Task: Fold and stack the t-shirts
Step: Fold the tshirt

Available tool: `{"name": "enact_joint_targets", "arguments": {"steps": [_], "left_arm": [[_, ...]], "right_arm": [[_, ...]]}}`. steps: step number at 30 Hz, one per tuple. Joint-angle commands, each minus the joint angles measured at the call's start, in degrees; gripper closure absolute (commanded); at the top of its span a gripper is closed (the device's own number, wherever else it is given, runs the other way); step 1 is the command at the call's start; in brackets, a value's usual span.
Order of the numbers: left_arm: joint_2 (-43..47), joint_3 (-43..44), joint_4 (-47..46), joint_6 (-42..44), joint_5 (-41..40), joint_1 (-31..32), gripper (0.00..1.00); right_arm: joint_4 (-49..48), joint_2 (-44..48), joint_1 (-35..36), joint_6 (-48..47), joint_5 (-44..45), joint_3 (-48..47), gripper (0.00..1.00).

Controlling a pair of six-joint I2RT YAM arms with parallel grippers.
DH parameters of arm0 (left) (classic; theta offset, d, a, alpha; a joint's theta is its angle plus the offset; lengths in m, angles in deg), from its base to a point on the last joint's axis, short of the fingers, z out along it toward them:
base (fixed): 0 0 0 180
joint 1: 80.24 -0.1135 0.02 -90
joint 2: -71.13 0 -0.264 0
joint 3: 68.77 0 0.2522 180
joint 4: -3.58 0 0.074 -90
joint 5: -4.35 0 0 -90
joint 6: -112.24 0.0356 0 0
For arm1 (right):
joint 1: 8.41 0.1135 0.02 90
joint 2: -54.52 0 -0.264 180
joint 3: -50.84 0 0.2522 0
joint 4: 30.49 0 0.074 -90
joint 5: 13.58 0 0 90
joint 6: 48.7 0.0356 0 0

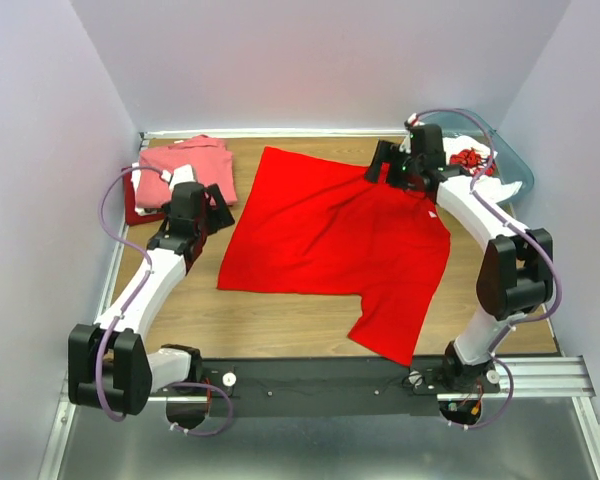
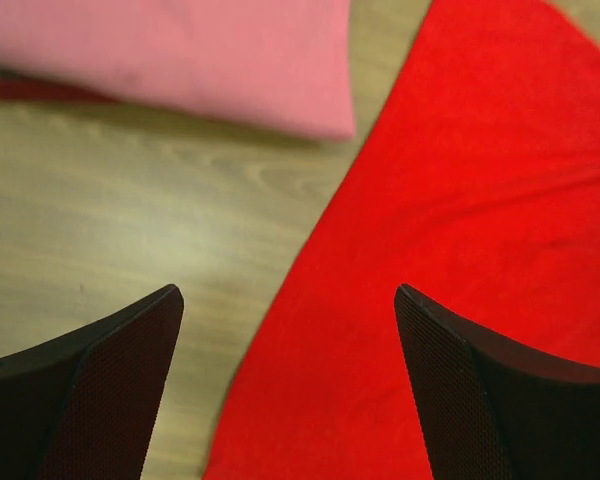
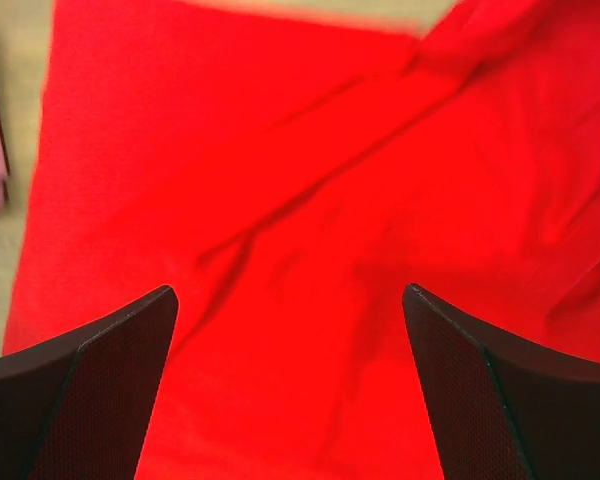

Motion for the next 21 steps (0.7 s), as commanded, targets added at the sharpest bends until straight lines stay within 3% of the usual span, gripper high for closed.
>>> {"name": "enact_joint_targets", "arguments": {"steps": [1, 12, 21], "left_arm": [[1.7, -3.5, 6.3, -5.4, 0.4, 1.1, 0.07], [-5.2, -5.5, 16.3, -11.6, -3.4, 7.5, 0.06], [-3.9, -6.4, 19.6, -17.2, -5.2, 11.0, 0.07]], "right_arm": [[0.0, 3.0, 2.6, 3.2, 1.6, 5.2, 0.0], [-2.3, 2.9, 8.0, 8.1, 2.3, 14.8, 0.0], [-3.1, -4.4, 11.9, 9.7, 3.7, 12.9, 0.0]]}}
